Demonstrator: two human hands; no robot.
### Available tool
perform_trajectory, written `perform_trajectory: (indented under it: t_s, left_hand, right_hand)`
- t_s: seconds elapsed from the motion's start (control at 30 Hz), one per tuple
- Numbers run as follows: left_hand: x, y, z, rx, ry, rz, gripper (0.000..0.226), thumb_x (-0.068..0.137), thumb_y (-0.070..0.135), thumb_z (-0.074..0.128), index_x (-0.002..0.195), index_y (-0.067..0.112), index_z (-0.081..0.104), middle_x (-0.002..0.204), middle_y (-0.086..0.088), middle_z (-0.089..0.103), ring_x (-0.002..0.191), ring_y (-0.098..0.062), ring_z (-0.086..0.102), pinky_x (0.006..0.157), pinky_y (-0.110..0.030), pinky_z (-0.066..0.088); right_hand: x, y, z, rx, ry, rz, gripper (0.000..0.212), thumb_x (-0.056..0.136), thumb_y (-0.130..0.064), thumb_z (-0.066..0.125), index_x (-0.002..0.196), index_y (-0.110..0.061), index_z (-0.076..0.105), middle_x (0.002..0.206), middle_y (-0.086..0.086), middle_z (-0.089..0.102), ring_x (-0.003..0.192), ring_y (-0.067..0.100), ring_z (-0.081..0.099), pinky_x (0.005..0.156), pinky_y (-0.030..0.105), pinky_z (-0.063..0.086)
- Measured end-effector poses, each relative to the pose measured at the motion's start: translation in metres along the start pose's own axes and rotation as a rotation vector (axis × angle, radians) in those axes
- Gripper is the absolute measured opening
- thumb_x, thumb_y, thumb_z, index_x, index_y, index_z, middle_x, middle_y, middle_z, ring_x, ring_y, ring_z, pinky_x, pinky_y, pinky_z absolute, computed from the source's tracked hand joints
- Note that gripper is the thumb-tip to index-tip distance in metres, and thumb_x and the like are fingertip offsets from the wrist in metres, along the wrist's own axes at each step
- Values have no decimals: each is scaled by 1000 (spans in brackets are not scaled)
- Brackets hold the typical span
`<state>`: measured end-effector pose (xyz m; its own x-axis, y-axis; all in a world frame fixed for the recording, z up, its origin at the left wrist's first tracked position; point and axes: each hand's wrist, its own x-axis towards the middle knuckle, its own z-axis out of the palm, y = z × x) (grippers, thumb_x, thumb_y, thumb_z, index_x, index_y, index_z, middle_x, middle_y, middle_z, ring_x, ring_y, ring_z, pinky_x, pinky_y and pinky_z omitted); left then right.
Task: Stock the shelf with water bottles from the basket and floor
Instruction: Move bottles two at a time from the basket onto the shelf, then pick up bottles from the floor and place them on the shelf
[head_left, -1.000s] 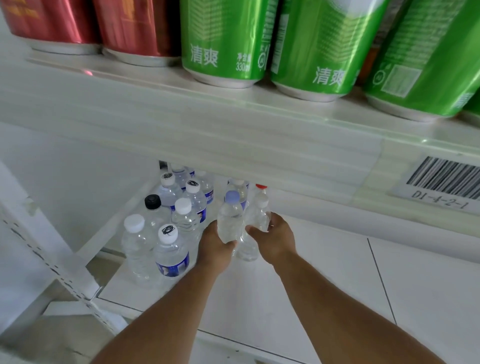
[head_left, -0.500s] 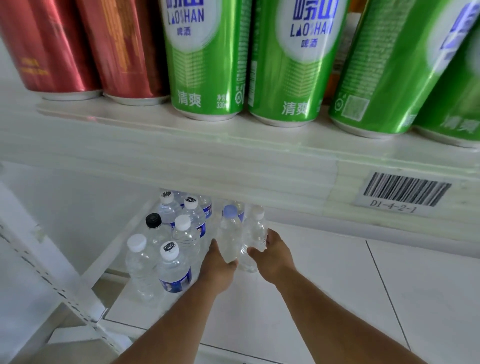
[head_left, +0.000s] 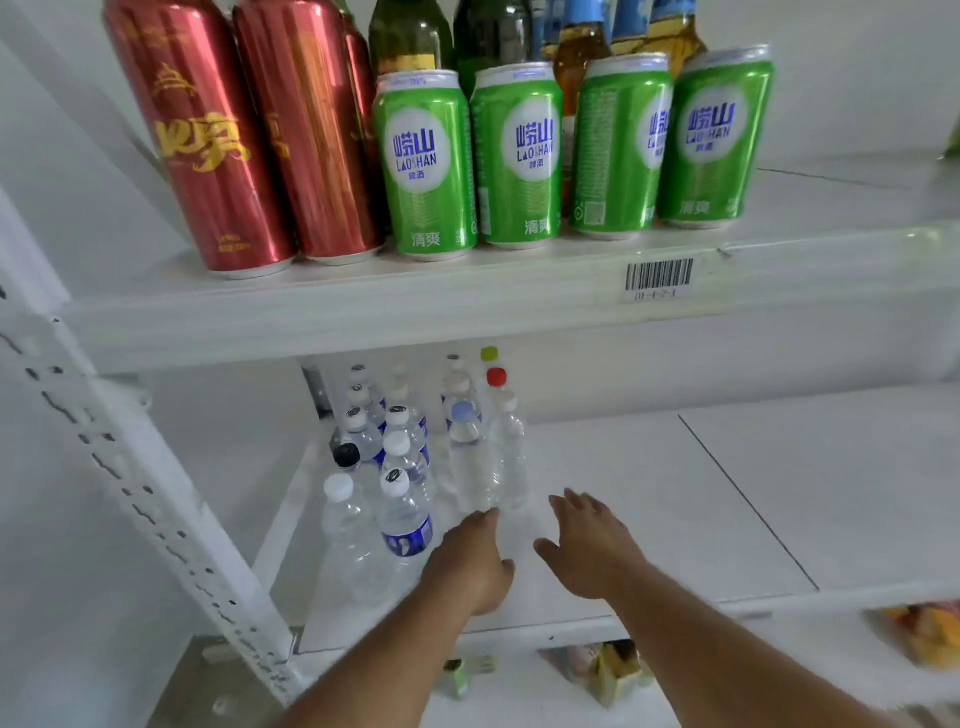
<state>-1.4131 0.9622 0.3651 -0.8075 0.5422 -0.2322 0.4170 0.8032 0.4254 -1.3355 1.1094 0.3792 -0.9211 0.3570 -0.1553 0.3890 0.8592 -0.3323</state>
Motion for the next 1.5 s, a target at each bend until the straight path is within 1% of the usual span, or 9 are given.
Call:
perform_trajectory:
  t_s: [0.1,0.2,0.53,0.73,0.83,0.93,1.07,1.3,1.5]
  left_hand:
    - [-21,1,3,189,-29,56,68,93,35,50,153,25,20,157,2,29,139,-24,35,111,-40,36]
    - [-45,7,8,271,-46,70,65,93,34,48,152,24,23,155,1,32,137,-26,37,109,-40,36]
    - [-122,34,33,372,3,68,59,88,27,54,144,25,35,146,0,40,130,-26,44,102,-39,39]
    - [-179,68,77,420,-49,76,54,90,28,51,143,24,37,147,0,41,131,-26,44,102,-42,40]
    - [-207,82,105,420,-102,69,58,91,31,51,146,23,34,149,-1,40,132,-26,44,103,-39,42]
    - [-234,96,133,444,-174,87,62,90,33,51,148,23,31,150,-1,39,132,-28,42,102,-41,40]
    - [-260,111,159,481,-204,151,59,91,34,49,147,23,32,148,-1,38,130,-28,42,101,-42,40]
    - [-296,120,195,481,-285,230,54,94,32,47,145,20,34,149,-2,38,130,-28,42,102,-41,40]
    - [-328,113,240,439,-369,255,56,92,31,47,146,23,33,146,-4,40,130,-28,44,100,-41,42]
  right_hand:
    - [-34,9,7,-100,-5,9,71,99,-50,44,157,-16,20,166,6,16,153,26,11,123,41,15]
    - [-63,14,10,-155,-11,18,73,98,-50,46,157,-15,21,166,6,15,153,26,10,124,41,14]
    - [-145,25,15,-212,-14,-19,66,95,-47,48,151,-15,32,157,5,32,147,27,26,120,42,24]
    - [-217,63,36,-144,-6,-28,69,91,-49,55,149,-17,36,153,4,37,144,26,30,117,40,28]
    - [-257,89,56,-120,-39,26,72,91,-52,56,149,-16,35,155,5,35,145,28,29,117,43,29]
    - [-293,107,72,-117,-77,83,72,91,-52,55,148,-13,35,154,9,37,143,31,31,116,45,31]
    - [-341,122,88,-100,-84,148,74,92,-51,55,151,-13,32,156,10,35,144,30,29,117,44,29]
    - [-416,142,115,-37,-105,353,70,92,-50,55,150,-15,34,156,8,34,144,30,29,115,43,30]
    - [-476,147,142,-52,-147,466,62,90,-49,57,140,-14,43,144,7,45,135,30,40,108,41,37]
